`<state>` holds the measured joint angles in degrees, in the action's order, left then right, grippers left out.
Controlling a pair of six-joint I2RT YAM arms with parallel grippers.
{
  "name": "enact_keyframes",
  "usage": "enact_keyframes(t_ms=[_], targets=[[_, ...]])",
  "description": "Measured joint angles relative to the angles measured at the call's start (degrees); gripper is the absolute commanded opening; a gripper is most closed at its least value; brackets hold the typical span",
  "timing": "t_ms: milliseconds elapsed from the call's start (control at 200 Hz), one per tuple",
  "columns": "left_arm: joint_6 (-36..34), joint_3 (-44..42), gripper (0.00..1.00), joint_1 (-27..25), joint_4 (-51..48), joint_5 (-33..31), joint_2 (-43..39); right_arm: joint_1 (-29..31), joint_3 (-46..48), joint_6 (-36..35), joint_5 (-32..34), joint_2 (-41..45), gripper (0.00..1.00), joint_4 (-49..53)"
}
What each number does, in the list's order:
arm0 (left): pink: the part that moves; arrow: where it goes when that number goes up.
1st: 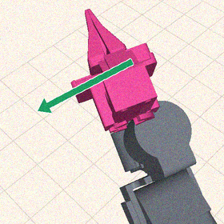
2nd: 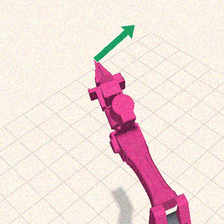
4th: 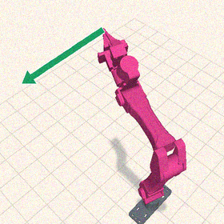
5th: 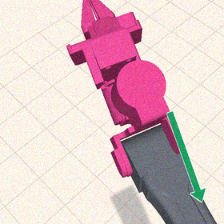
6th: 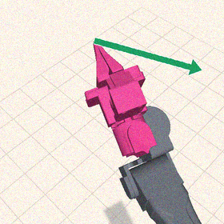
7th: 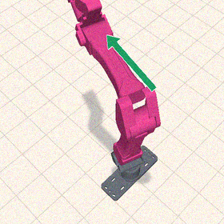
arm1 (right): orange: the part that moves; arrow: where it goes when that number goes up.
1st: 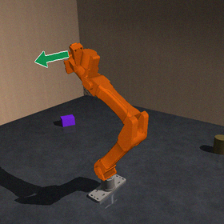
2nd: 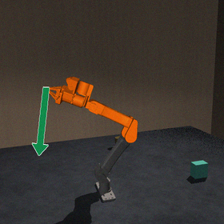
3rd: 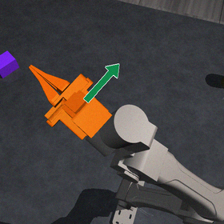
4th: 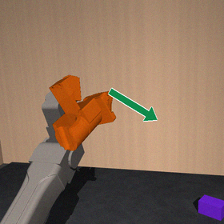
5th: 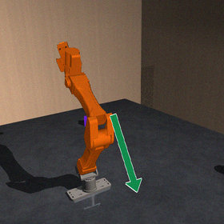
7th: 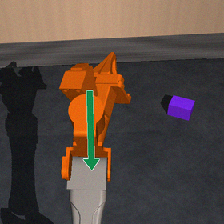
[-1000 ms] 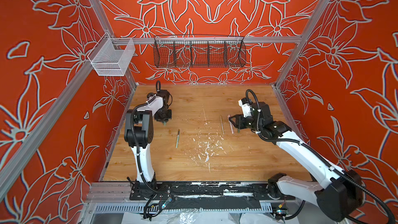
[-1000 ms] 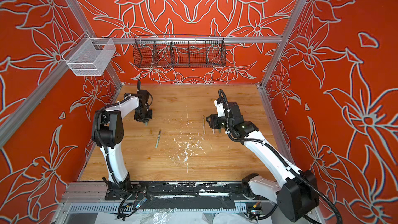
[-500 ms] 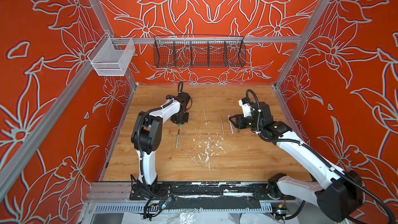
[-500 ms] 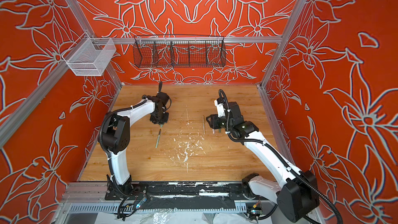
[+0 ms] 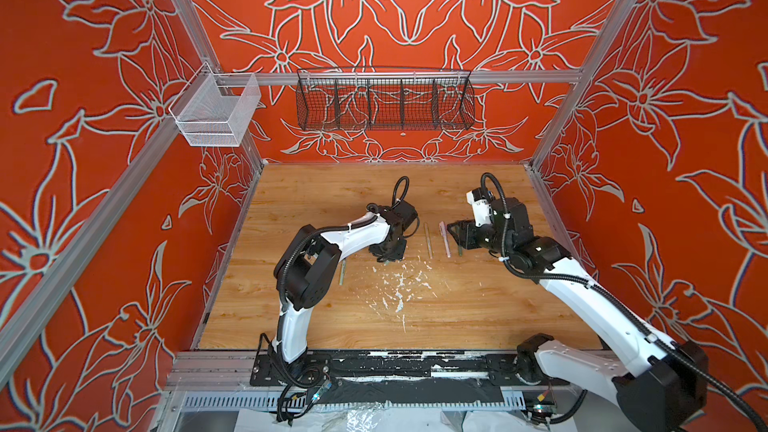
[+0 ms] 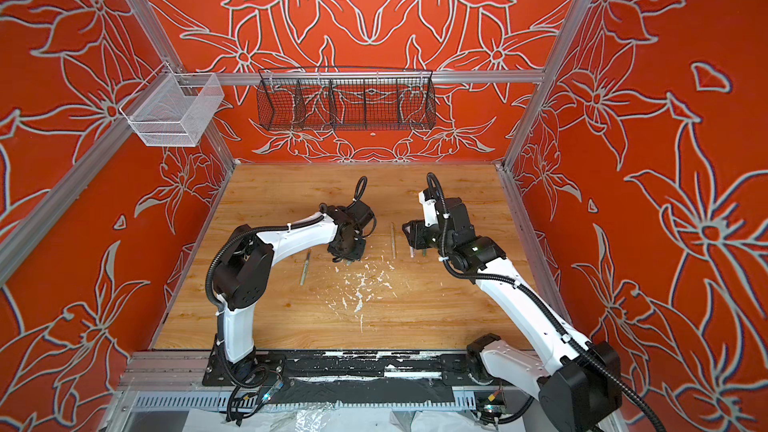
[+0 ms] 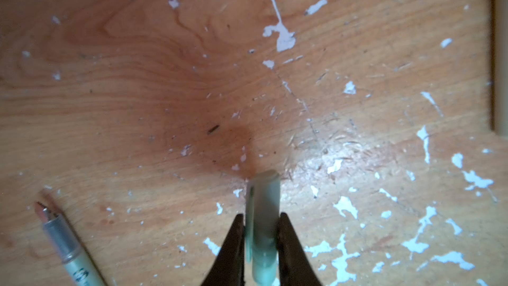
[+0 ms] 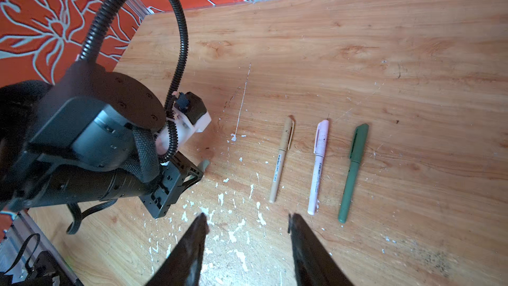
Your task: Insert the pens into the pen caps
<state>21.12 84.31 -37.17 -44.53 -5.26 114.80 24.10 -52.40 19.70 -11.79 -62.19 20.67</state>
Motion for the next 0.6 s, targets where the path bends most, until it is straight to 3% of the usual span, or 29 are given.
enact_keyframes(t_ms=[215, 405, 601], targets=[[0.26, 0.74, 0.26, 0.44, 0.09, 0.17, 2.6, 0.0, 0.83, 0.24, 0.33, 1.55, 0.51, 0.13], [0.48, 0.72, 0.4, 0.42, 0.35, 0.44, 1.95, 0.0, 1.49, 0.72, 0.31, 1.84, 0.51, 0.24], [0.44, -3.72, 0.46, 0.98, 0.72, -0.76, -8.92, 0.0, 1.57, 1.51, 0.11, 2.47, 0.5, 0.52]])
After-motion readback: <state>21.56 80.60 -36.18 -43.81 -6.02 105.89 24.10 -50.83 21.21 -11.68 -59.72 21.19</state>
